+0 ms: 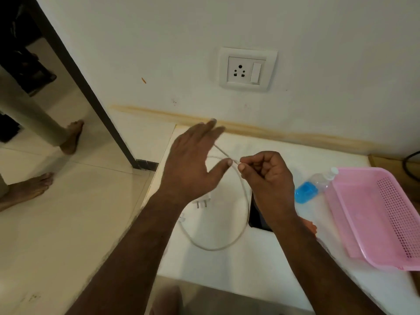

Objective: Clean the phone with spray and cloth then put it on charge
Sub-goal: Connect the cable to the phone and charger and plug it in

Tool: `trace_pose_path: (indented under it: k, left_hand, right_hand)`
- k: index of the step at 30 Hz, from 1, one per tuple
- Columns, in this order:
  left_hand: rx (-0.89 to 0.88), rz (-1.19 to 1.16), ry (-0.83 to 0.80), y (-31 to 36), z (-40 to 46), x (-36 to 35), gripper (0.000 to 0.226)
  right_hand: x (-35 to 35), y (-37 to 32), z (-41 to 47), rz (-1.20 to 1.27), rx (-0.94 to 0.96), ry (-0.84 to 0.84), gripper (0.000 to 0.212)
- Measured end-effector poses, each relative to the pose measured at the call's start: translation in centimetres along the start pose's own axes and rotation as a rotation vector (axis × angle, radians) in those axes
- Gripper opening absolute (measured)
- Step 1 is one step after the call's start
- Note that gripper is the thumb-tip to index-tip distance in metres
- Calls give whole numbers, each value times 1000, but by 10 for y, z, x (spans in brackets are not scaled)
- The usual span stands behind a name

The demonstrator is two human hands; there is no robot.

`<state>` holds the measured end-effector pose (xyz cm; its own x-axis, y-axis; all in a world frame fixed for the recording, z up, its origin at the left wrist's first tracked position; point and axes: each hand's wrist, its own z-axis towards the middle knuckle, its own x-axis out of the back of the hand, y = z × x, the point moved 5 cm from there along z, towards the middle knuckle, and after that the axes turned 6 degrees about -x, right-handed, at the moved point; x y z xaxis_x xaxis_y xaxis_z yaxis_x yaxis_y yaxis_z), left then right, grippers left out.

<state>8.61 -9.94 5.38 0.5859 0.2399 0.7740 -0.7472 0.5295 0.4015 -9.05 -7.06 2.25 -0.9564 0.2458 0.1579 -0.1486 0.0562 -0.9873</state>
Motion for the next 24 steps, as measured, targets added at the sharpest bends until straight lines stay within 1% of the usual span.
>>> trace_pose_path:
  k: [2, 4, 5, 7, 9, 11, 12, 13, 14, 15, 16, 17, 19, 22, 24]
  left_hand:
    - [-63, -9, -75, 18, 3, -6, 52]
    - [-110, -29, -98, 28, 7, -3, 36]
    - [-125, -61, -122, 33, 10, 1, 28]
    - [-96, -118, -204, 35, 14, 8, 19]
    - [-31, -111, -252, 34, 16, 16, 21]
    - [61, -95, -280, 33, 19, 26, 36]
    - [107, -77, -290, 32, 20, 30, 46]
    - [146, -58, -299, 31, 22, 34, 55]
    - [177, -56, -301, 30, 24, 39, 60]
    - [198, -78, -295, 30, 25, 42, 59]
    - [212, -119, -286, 30, 26, 45, 54]
    - [225, -166, -287, 31, 27, 47, 48]
    - [263, -235, -325, 29, 26, 50, 40]
    - [318, -325, -414, 26, 23, 45, 33]
    - [338, -394, -450, 28, 19, 35, 28]
  right_hand:
    - [5, -12, -3, 184, 21, -39, 21]
    - [12, -22, -3, 338, 39, -76, 23]
    - [17, -26, -3, 389, 42, -90, 23]
    - [20, -31, -4, 432, 34, -127, 18]
    - [22, -31, -4, 444, 9, -158, 16]
    - [29, -23, -2, 420, -47, -125, 17]
    - [35, -17, -1, 364, -90, -78, 17]
    - [41, -9, 1, 247, -138, -19, 17]
    - [47, -2, 2, 48, -173, 29, 19]
    - [54, 6, 2, -210, -185, 53, 21]
    - [56, 12, 1, -466, -184, 41, 22]
    - [57, 18, -1, -664, -189, 7, 25]
    - [55, 30, -7, -882, -233, -60, 39]
    - [53, 40, -11, -1173, -234, -97, 55]
    - [53, 47, -12, -1265, -247, -109, 61]
